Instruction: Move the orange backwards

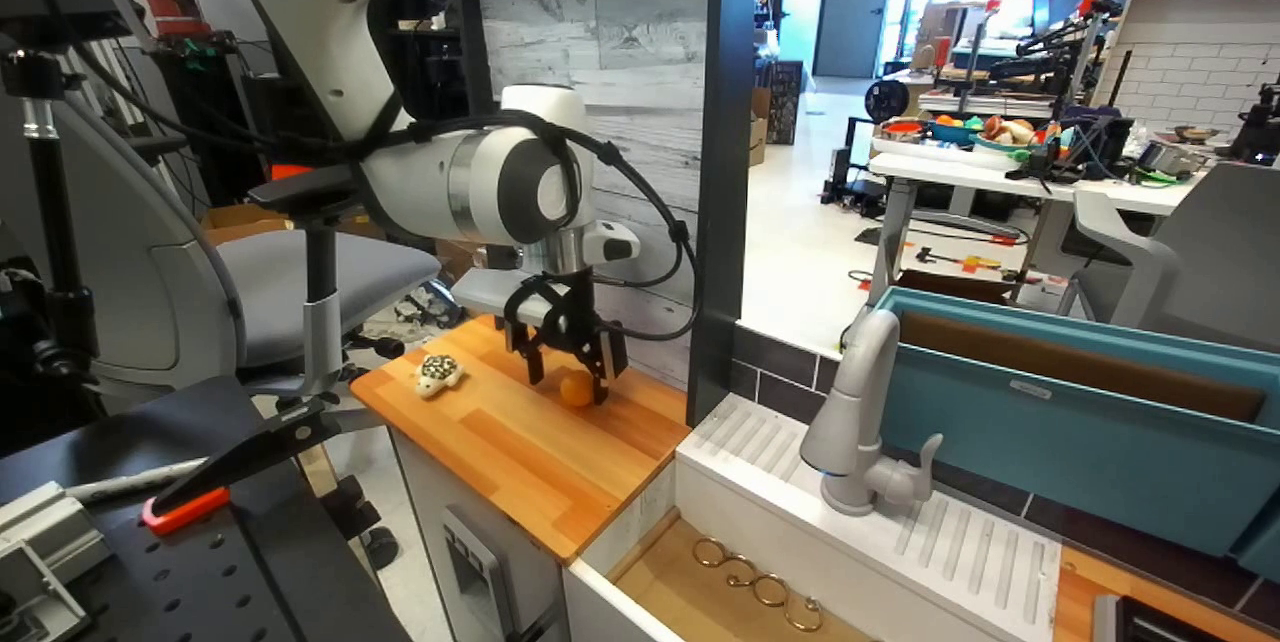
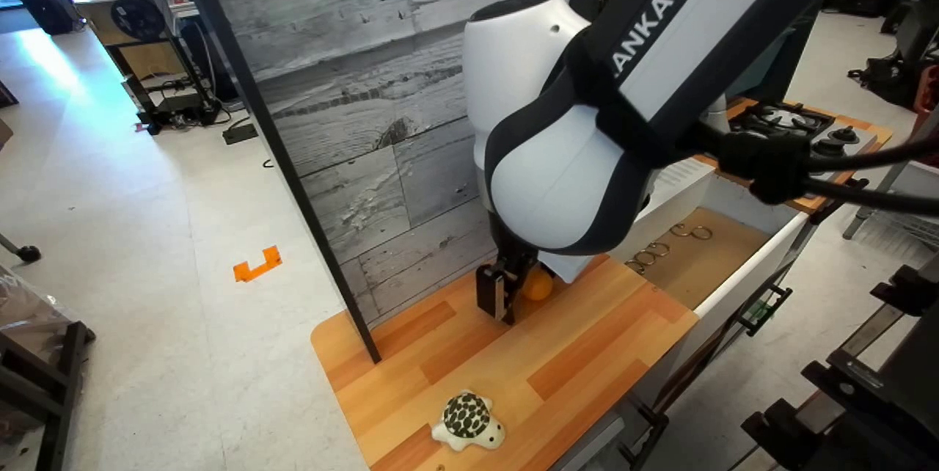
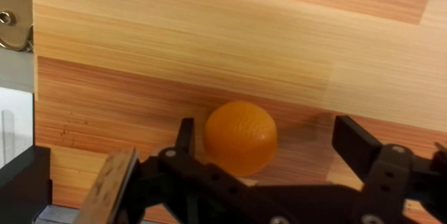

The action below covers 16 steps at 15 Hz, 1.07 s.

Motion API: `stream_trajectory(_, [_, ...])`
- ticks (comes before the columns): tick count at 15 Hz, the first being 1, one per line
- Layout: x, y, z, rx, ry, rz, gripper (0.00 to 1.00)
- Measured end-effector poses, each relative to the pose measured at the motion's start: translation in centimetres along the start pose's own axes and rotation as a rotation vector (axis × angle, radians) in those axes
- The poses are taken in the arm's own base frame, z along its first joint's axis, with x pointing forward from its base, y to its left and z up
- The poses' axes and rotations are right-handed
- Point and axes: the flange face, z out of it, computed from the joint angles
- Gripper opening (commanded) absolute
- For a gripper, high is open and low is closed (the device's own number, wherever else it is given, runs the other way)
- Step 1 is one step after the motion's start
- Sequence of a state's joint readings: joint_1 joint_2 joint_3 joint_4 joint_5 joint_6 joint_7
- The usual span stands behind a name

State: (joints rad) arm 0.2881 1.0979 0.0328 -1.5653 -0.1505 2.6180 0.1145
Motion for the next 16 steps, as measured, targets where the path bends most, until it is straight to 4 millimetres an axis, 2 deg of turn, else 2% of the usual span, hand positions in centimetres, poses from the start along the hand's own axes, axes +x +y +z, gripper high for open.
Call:
stream_trajectory(3, [-0.5, -0.5, -1.0, -0.008, -0.049, 0.0, 1.0])
stream_trajectory(9, [-3.0, -0.4, -5.2, -0.019, -0.094, 0.037, 1.0])
stream_trajectory(12, [-4.9, -0.2, -8.0, -0.011, -0.062, 0.037, 1.0])
stream_trajectory(16, [-8.7, 0.9, -11.0, 0.057, -0.075, 0.039, 1.0])
